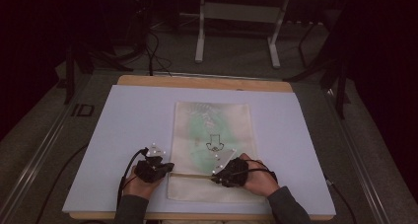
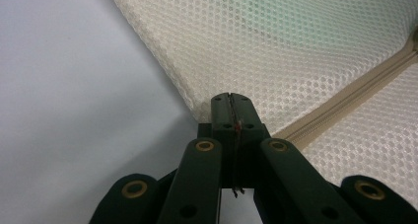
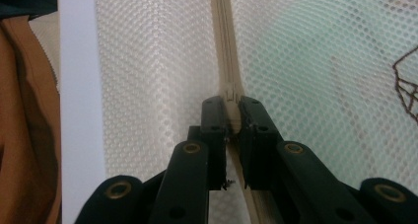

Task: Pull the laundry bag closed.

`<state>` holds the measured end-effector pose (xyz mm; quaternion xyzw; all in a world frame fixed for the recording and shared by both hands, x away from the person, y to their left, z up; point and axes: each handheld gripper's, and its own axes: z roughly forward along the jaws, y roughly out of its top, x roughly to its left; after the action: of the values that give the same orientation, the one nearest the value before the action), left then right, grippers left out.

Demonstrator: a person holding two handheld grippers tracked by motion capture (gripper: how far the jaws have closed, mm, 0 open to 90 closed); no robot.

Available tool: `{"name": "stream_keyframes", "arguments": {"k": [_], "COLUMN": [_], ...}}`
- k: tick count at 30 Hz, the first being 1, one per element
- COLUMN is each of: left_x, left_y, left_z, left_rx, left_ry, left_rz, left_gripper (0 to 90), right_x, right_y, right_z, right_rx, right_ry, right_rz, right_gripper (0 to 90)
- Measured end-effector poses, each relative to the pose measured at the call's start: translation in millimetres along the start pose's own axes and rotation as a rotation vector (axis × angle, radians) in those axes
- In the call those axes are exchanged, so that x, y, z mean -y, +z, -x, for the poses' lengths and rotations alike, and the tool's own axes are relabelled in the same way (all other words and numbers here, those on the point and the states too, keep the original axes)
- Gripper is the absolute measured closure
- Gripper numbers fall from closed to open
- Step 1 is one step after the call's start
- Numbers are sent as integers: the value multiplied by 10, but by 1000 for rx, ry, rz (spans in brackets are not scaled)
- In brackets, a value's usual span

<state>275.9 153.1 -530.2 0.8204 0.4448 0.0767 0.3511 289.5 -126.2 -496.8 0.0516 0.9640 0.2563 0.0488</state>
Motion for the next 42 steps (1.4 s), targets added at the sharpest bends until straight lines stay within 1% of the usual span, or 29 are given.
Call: {"name": "stream_keyframes", "arguments": {"k": [9, 13, 21, 29, 30, 33, 37, 39, 42], "left_x": [1, 0, 1, 1, 1, 1, 1, 1, 0], "left_y": [0, -1, 0, 0, 0, 0, -1, 0, -1], "left_z": [-3, -5, -4, -4, -4, -3, -4, -4, -2], "left_rx": [2, 3, 2, 3, 3, 2, 3, 3, 1], "left_ry": [-1, 1, 1, 0, 1, 1, 1, 1, 1], "left_rz": [0, -1, 1, 0, 0, 0, 0, 0, -1], "left_gripper": [898, 898, 898, 898, 898, 898, 897, 897, 898], "right_x": [44, 55, 141, 245, 254, 268, 299, 344, 366], "right_y": [-29, -32, -81, -140, -146, -162, -181, -210, -218], "right_z": [-2, -6, 1, 12, 16, 16, 24, 34, 34], "right_rx": [0, 8, 10, 17, 19, 23, 23, 26, 27], "right_ry": [10, 14, 29, 59, 58, 60, 66, 73, 75], "right_rz": [14, 14, 14, 18, 24, 15, 20, 25, 25], "right_gripper": [825, 825, 825, 825, 825, 825, 825, 825, 825]}}
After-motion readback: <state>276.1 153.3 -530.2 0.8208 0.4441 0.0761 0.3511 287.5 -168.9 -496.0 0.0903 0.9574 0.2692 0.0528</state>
